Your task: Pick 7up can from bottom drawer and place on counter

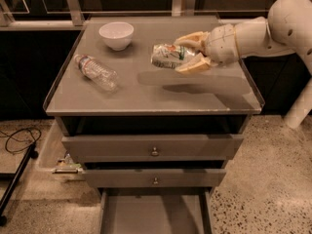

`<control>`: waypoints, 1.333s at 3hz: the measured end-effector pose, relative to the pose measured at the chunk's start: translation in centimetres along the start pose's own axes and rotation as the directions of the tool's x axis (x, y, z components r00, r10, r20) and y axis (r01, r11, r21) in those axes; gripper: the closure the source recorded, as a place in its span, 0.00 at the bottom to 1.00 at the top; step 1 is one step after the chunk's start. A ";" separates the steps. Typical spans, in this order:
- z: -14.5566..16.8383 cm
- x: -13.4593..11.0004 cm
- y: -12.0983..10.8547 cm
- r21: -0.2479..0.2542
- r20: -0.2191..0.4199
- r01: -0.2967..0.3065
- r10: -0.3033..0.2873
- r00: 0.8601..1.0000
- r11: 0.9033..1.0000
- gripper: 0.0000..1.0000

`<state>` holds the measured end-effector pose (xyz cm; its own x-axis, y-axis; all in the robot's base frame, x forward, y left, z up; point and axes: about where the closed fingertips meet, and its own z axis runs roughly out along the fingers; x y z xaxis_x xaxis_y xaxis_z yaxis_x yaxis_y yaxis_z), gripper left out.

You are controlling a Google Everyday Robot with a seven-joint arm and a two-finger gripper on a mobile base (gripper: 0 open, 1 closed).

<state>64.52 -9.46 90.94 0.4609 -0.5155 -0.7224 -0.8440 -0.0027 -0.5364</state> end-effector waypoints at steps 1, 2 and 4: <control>0.5 2.1 0.6 0.040 0.004 -0.135 0.135 0.991 0.990 1.00; 0.8 2.8 0.3 0.089 0.031 -0.224 0.222 0.975 0.971 1.00; 1.2 4.3 0.0 0.158 -0.010 -0.355 0.361 0.932 0.921 1.00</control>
Offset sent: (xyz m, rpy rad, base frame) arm 0.0206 -0.0169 -0.0309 0.2068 0.2052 -0.2505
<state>66.82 -10.66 87.36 0.1221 -0.4898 -0.8632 -0.8979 0.3161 -0.3064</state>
